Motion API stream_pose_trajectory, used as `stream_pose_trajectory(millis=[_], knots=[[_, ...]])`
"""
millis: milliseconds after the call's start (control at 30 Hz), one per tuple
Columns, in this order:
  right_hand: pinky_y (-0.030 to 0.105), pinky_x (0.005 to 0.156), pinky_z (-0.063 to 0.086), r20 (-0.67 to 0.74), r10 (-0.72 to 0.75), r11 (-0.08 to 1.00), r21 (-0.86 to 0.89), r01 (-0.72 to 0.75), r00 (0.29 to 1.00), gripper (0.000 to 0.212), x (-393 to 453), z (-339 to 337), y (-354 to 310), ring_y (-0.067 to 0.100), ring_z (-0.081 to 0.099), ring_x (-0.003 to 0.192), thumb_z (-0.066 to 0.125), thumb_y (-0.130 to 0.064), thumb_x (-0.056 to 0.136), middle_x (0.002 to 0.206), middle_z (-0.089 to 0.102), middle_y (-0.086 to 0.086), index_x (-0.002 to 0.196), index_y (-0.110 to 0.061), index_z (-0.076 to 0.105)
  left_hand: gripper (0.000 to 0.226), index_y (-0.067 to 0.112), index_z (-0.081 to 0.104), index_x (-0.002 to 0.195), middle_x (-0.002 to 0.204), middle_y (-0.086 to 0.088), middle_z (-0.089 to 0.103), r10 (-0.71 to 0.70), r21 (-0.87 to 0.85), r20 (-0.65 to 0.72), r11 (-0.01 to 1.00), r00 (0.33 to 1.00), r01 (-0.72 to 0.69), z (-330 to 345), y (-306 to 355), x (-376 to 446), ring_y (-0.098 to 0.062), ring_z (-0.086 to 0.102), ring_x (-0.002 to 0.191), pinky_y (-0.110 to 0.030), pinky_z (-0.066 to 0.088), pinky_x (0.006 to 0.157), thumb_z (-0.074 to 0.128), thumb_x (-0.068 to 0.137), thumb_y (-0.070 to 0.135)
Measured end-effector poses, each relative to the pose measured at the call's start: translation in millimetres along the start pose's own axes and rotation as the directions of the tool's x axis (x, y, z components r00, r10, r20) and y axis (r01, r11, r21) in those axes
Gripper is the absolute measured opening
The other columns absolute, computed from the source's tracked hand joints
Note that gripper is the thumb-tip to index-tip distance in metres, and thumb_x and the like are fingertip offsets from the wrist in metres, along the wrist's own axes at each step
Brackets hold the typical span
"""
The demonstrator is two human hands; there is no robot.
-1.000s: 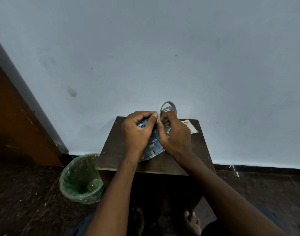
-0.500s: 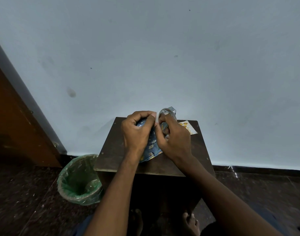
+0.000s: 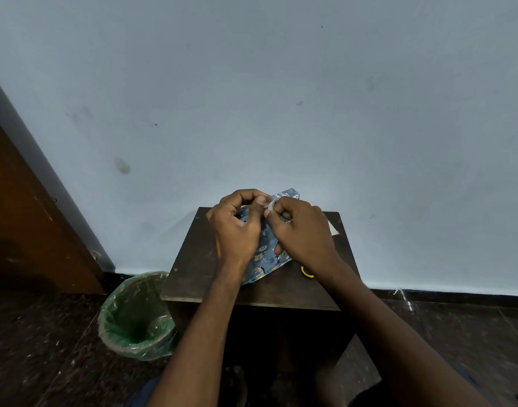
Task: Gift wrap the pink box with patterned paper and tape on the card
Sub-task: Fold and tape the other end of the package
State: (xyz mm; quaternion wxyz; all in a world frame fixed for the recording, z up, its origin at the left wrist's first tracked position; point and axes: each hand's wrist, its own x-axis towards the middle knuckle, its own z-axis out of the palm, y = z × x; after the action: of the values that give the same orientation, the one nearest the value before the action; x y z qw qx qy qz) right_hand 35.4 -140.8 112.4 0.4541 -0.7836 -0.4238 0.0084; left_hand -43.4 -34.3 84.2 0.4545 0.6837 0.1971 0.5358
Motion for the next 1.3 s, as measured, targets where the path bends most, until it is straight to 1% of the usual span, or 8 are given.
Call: stream_pose_trajectory(millis=[300, 533, 700, 767, 900, 1000, 1100, 1300], knots=[[0.028, 0.061, 0.040, 0.067, 0.102, 0.979, 0.170, -0.112, 0.993, 0.031, -1, -13, -10, 0.011, 0.073, 0.055, 0.068, -0.038, 0.096, 0.054, 0.061, -0.014, 0.073, -0.018, 0.064, 0.008, 0.004, 0.070, 0.103, 0.093, -0.009, 0.082, -0.173, -0.232, 0.045, 0.956, 0.984, 0.178, 4, 16, -3, -0.024, 0.081, 0.092, -0.037, 0.062, 0.085, 0.063, 0.106, 0.006], [0.030, 0.069, 0.048, -0.052, -0.198, 0.974, -0.124, 0.191, 0.979, 0.020, -11, -5, 2, 0.004, 0.056, 0.068, 0.077, -0.050, 0.080, 0.065, 0.061, -0.025, 0.081, -0.031, 0.071, 0.009, 0.009, 0.070, 0.103, 0.089, -0.009, 0.082, -0.235, -0.281, 0.067, 0.928, 0.970, 0.244, -1, 15, 3, -0.031, 0.081, 0.086, -0.046, 0.065, 0.083, 0.063, 0.107, 0.014], [0.037, 0.099, 0.027, -0.126, -0.342, 0.929, -0.195, 0.315, 0.931, 0.020, -10, 6, 16, 0.016, 0.042, 0.144, 0.069, -0.037, 0.081, 0.089, 0.070, -0.022, 0.066, -0.027, 0.063, 0.010, 0.004, 0.072, 0.103, 0.089, -0.010, 0.082, -0.252, -0.316, 0.081, 0.911, 0.964, 0.265, -5, 18, 3, -0.023, 0.080, 0.084, -0.033, 0.063, 0.076, 0.066, 0.105, 0.012], [0.038, 0.102, 0.023, -0.140, -0.367, 0.926, -0.148, 0.347, 0.920, 0.022, -9, 6, 18, 0.014, 0.033, 0.153, 0.070, -0.033, 0.082, 0.083, 0.069, -0.020, 0.064, -0.027, 0.059, 0.011, 0.004, 0.072, 0.105, 0.090, -0.009, 0.082, -0.257, -0.305, 0.095, 0.912, 0.962, 0.274, -6, 17, 4, -0.025, 0.081, 0.085, -0.037, 0.064, 0.077, 0.067, 0.105, 0.014], [0.040, 0.108, 0.026, -0.147, -0.409, 0.912, -0.048, 0.407, 0.901, 0.015, -7, 2, 20, 0.005, 0.042, 0.148, 0.067, -0.023, 0.085, 0.080, 0.070, -0.015, 0.071, -0.025, 0.062, 0.011, 0.004, 0.075, 0.106, 0.086, -0.008, 0.082, -0.232, -0.271, 0.105, 0.929, 0.967, 0.252, -7, 17, 3, -0.024, 0.081, 0.082, -0.036, 0.065, 0.076, 0.071, 0.102, 0.014], [0.046, 0.098, 0.046, -0.229, -0.354, 0.920, 0.088, 0.381, 0.907, 0.017, -7, -1, 20, 0.009, 0.069, 0.112, 0.071, -0.004, 0.080, 0.081, 0.068, -0.009, 0.086, -0.017, 0.062, 0.008, 0.007, 0.076, 0.104, 0.081, -0.006, 0.082, -0.212, -0.223, 0.134, 0.945, 0.968, 0.238, -7, 18, 1, -0.019, 0.080, 0.077, -0.030, 0.063, 0.072, 0.073, 0.101, 0.014], [0.041, 0.080, 0.053, -0.275, -0.314, 0.931, 0.101, 0.352, 0.909, 0.037, -6, -1, 19, 0.013, 0.069, 0.082, 0.074, 0.002, 0.075, 0.078, 0.067, -0.008, 0.102, -0.017, 0.058, 0.012, 0.003, 0.075, 0.107, 0.081, -0.008, 0.082, -0.220, -0.239, 0.144, 0.938, 0.965, 0.250, -9, 19, 1, -0.018, 0.080, 0.077, -0.027, 0.062, 0.070, 0.073, 0.101, 0.013], [0.028, 0.089, 0.053, -0.231, -0.430, 0.896, 0.012, 0.444, 0.873, 0.023, 6, 4, 36, 0.016, 0.065, 0.109, 0.083, -0.005, 0.080, 0.112, 0.067, 0.002, 0.100, -0.009, 0.072, 0.007, 0.006, 0.076, 0.104, 0.078, -0.004, 0.081, -0.193, -0.228, 0.140, 0.948, 0.971, 0.221, -9, 16, 0, -0.015, 0.079, 0.074, -0.024, 0.060, 0.070, 0.074, 0.100, 0.012]])
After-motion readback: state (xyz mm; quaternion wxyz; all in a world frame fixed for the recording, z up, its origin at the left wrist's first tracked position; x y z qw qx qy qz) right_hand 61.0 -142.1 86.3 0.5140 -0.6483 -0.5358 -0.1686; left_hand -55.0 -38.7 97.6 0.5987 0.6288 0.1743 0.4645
